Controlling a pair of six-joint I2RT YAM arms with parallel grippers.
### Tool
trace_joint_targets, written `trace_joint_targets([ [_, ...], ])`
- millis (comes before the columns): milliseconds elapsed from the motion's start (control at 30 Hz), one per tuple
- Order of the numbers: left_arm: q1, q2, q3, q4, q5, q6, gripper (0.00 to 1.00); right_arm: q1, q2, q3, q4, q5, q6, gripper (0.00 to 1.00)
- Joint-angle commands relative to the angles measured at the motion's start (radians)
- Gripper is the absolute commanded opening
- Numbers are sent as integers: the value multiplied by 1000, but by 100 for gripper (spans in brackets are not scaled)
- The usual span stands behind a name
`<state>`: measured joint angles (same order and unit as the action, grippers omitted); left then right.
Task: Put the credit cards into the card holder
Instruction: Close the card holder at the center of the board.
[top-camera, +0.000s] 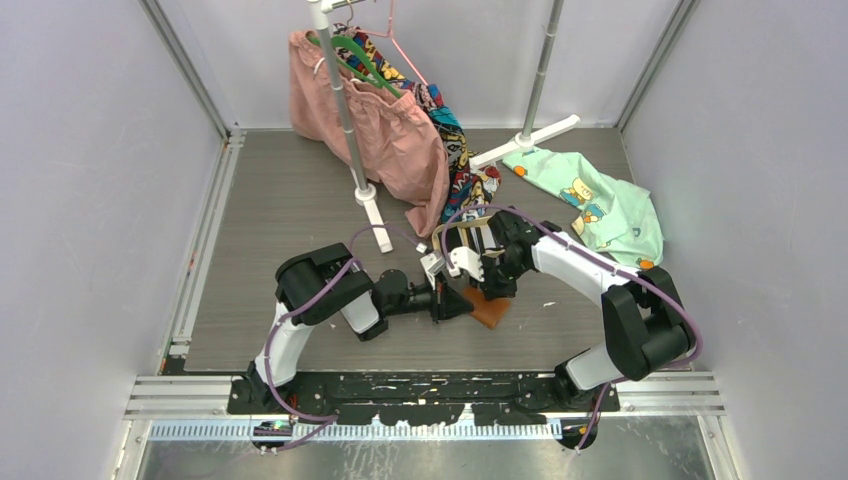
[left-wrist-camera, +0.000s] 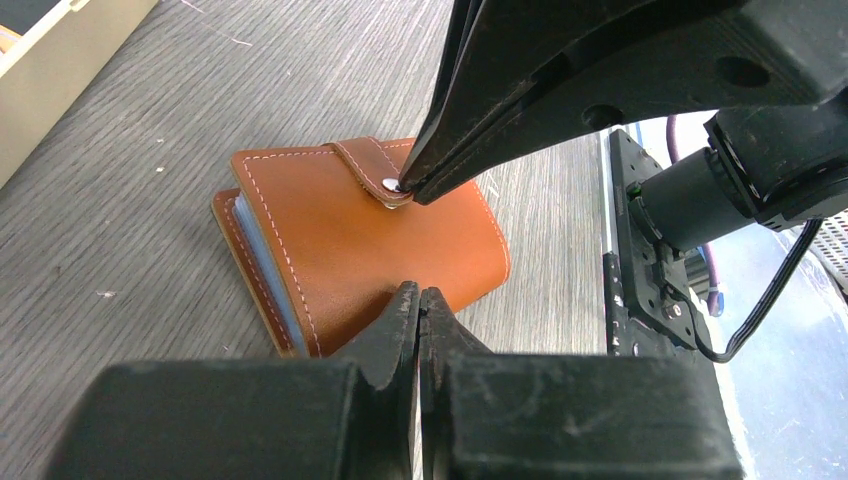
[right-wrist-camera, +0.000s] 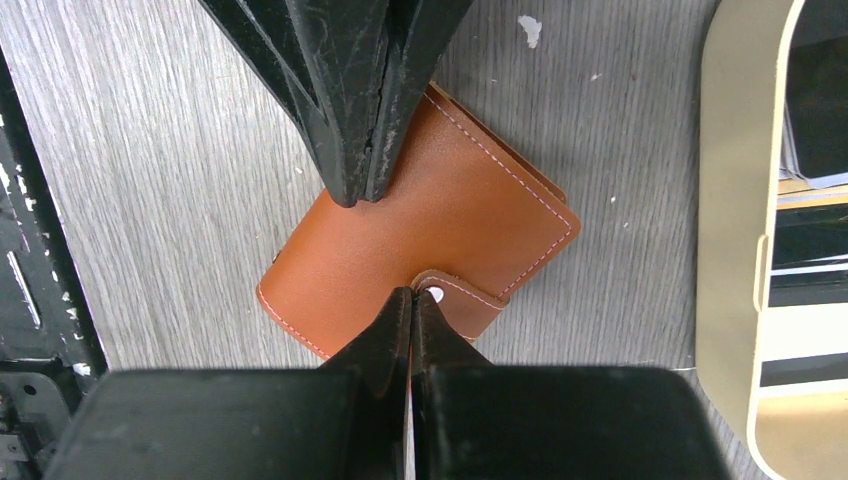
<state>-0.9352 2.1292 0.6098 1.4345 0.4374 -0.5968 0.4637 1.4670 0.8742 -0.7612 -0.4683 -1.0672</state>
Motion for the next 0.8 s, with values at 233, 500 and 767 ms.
trace_joint_targets([
  [233,-7,-14,3,-3,-8,42,0,63,45,-23,-25,25,-6,1],
  [500,-11,-11,4,-3,-8,49,0,74,59,-22,-10,42,16,1],
  [767,-11,-13,0,-3,-8,50,0,94,83,-20,-13,65,22,1],
])
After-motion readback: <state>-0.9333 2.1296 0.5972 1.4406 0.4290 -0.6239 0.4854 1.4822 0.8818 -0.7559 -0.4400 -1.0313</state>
